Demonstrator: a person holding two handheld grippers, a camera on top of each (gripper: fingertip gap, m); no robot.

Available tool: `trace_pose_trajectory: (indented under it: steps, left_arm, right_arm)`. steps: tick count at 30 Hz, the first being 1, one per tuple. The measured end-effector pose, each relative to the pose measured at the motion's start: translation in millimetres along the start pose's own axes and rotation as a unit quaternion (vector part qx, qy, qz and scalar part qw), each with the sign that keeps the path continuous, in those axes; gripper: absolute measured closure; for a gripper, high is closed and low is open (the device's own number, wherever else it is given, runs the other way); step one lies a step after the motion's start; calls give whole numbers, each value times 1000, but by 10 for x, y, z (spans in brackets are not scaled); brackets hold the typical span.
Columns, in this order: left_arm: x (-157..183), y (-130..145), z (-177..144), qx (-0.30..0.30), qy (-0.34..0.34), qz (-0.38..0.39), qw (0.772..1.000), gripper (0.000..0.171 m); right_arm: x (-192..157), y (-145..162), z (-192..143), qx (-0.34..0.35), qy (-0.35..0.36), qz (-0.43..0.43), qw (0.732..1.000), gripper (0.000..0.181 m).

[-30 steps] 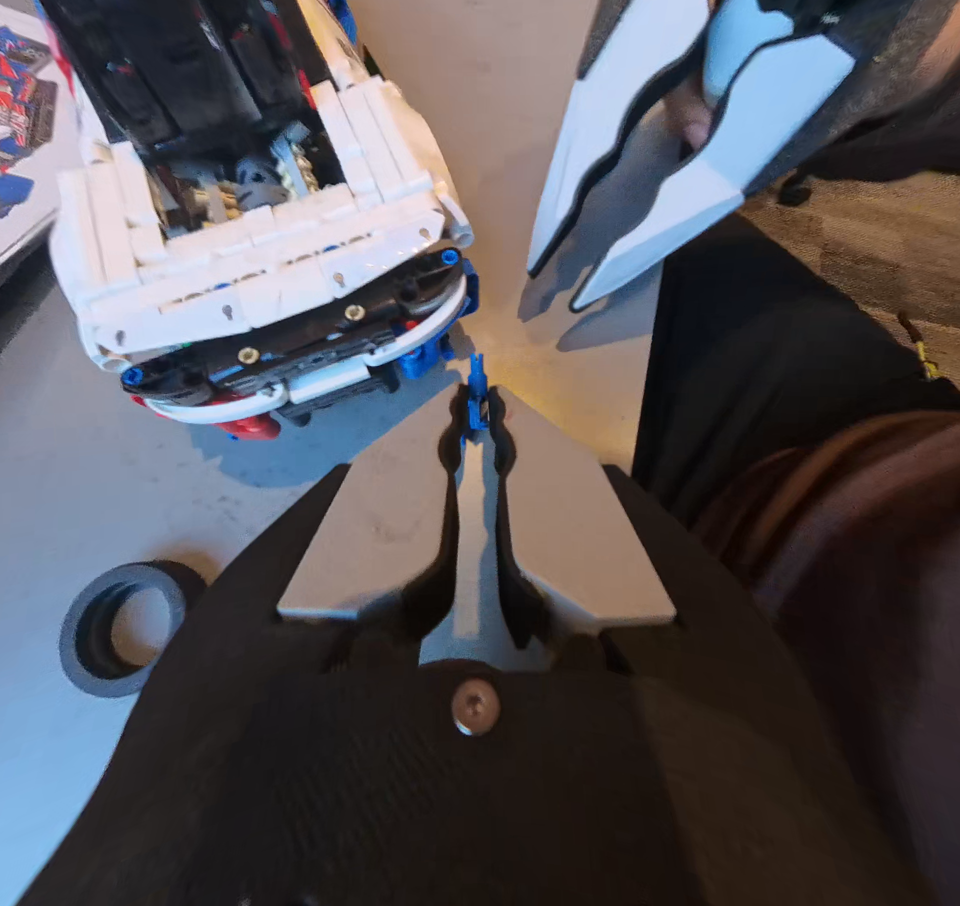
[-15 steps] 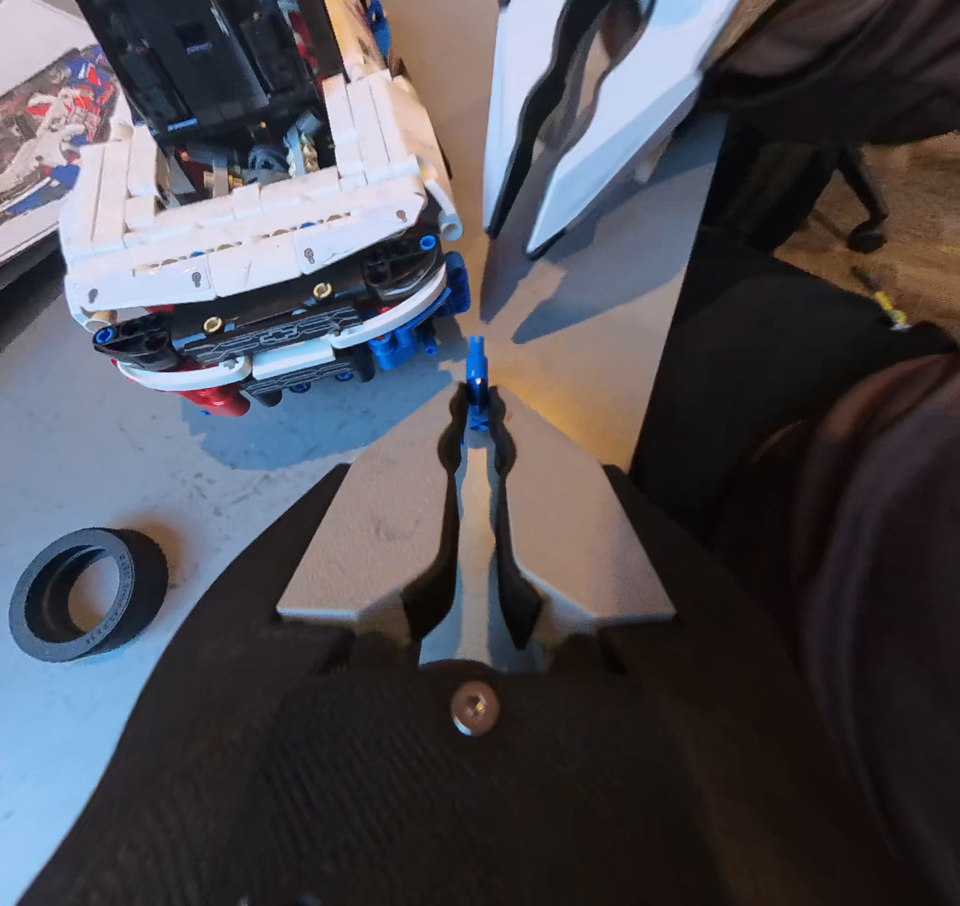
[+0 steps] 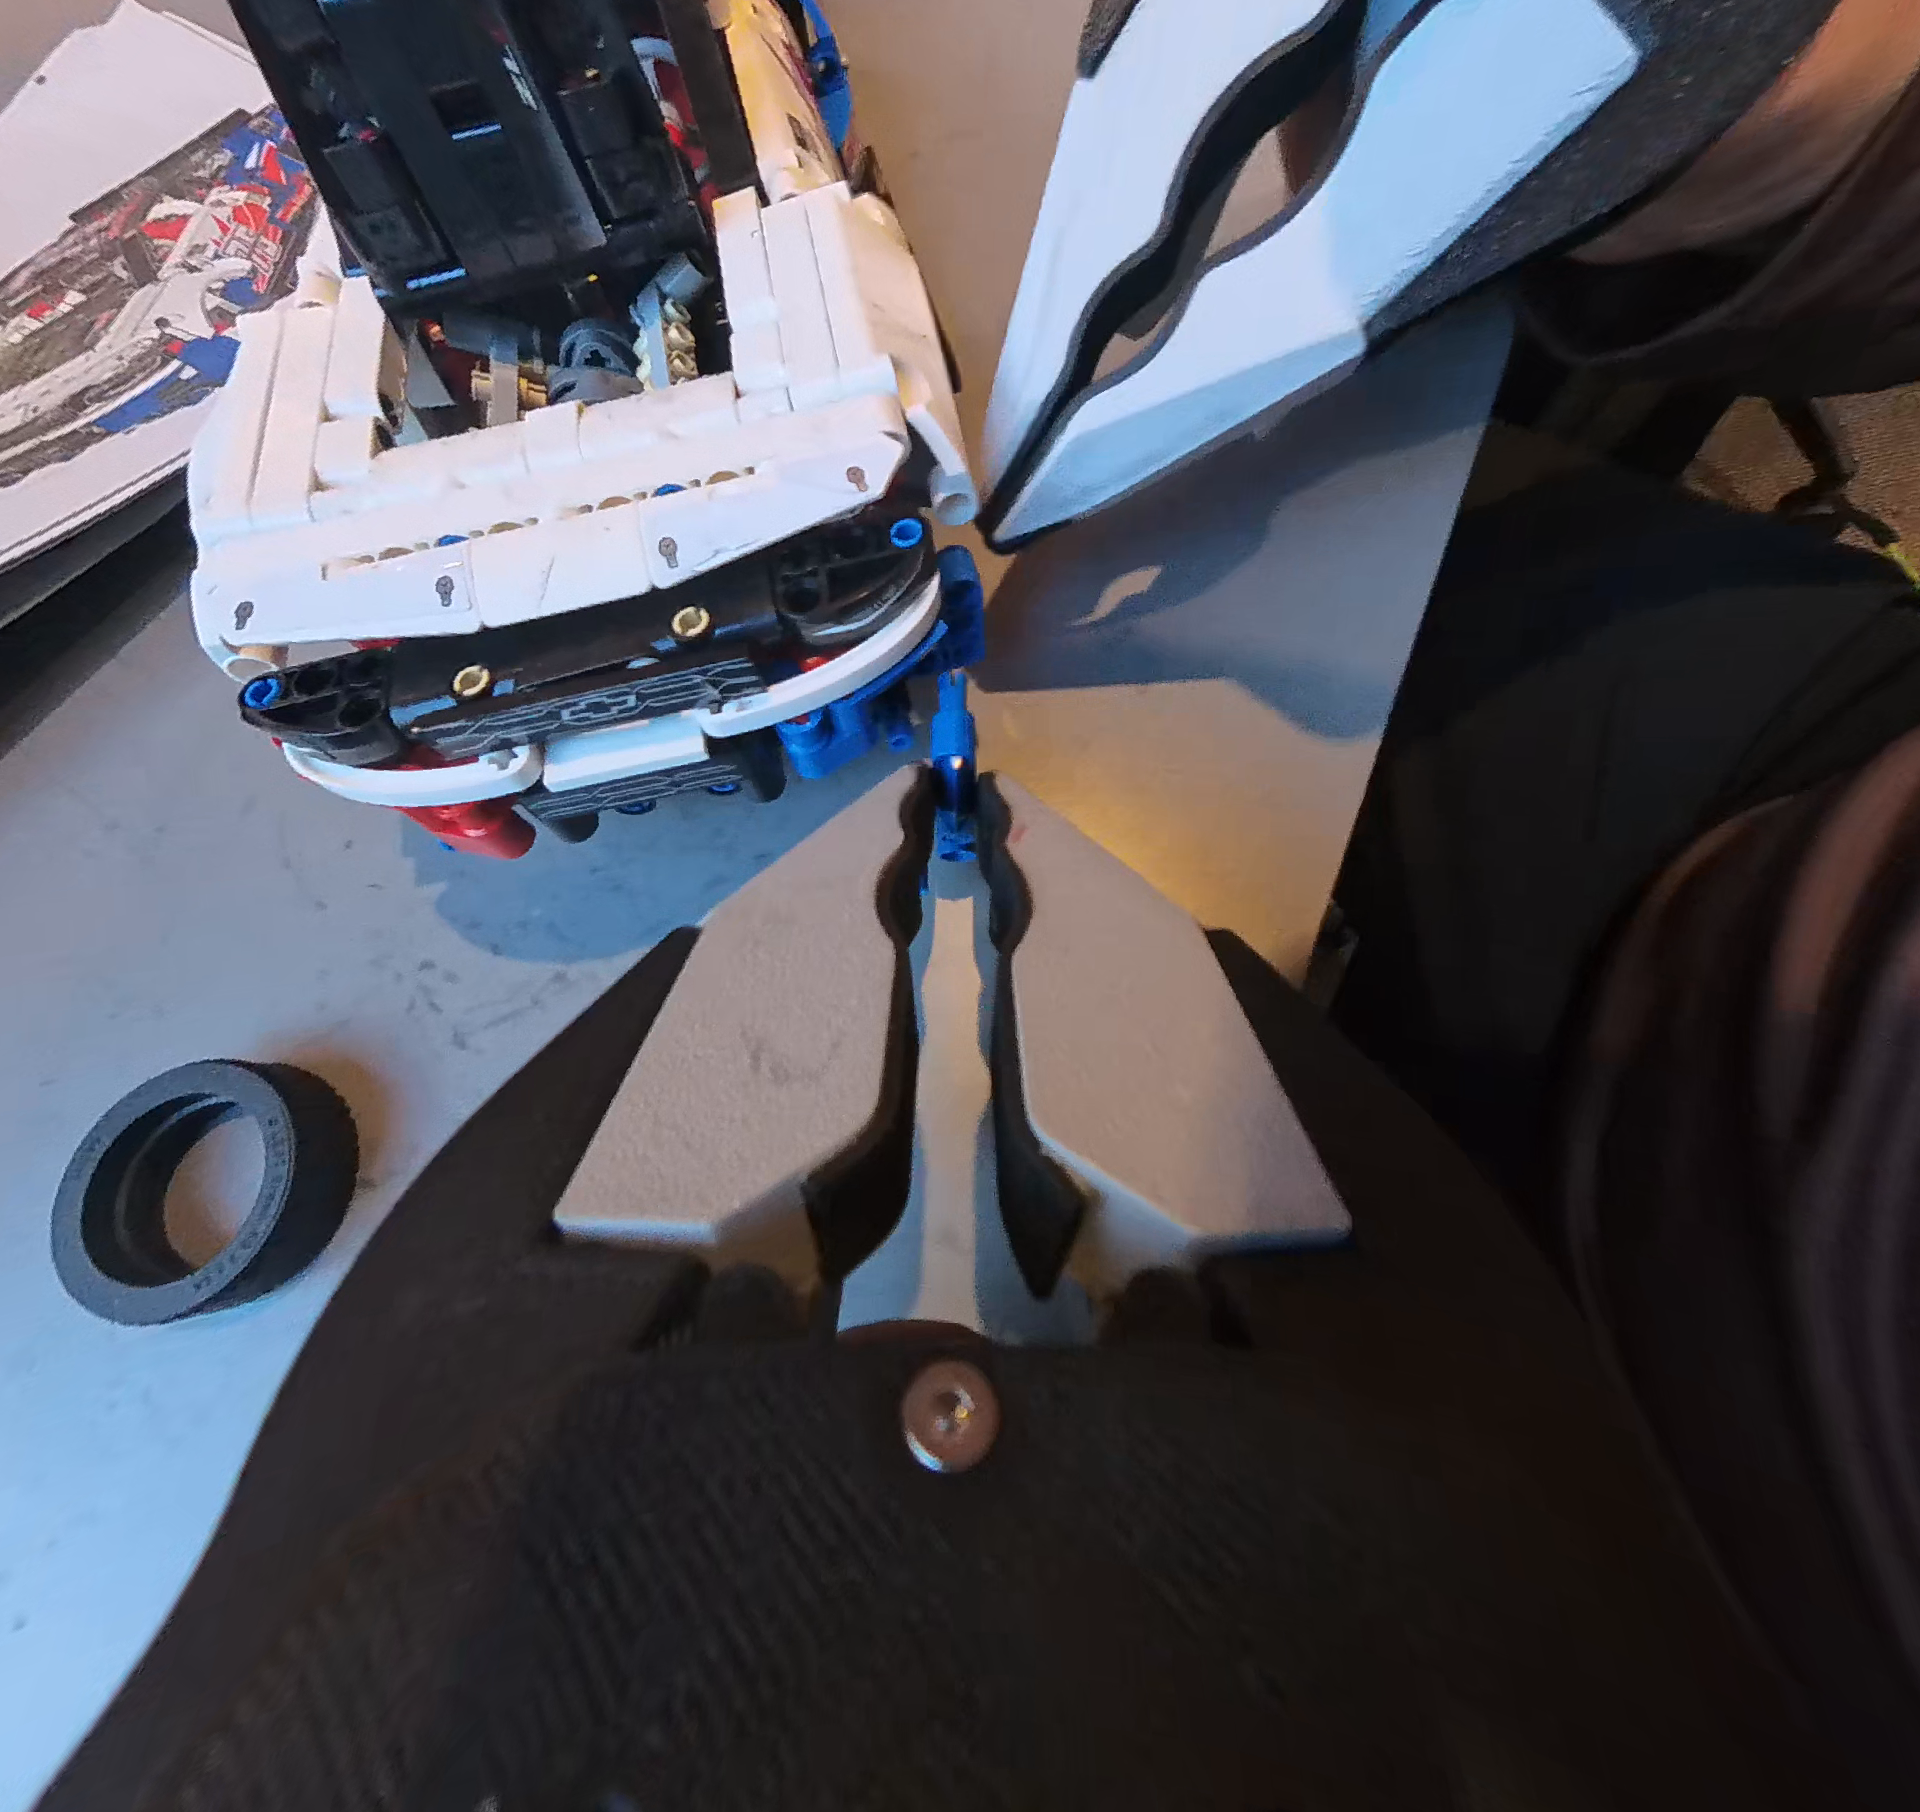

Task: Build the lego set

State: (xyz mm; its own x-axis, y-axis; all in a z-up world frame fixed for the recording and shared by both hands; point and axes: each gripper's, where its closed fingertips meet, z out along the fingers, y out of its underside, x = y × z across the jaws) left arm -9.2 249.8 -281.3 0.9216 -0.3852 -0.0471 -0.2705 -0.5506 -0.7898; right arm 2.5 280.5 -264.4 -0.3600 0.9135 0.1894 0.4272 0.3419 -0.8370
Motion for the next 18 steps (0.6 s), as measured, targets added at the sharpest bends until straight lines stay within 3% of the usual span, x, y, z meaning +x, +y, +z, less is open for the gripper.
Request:
trace_pose_trajectory:
  steps: [11, 18]
  left_arm:
    - [51, -31, 19, 3, -3, -3, 1000, 168]
    - [94, -113, 31, 21, -4, -34, 999, 168]
  right_arm:
    - [156, 145, -129, -22, 55, 16, 998, 181]
    - [-17, 71, -119, -5, -17, 28, 999, 175]
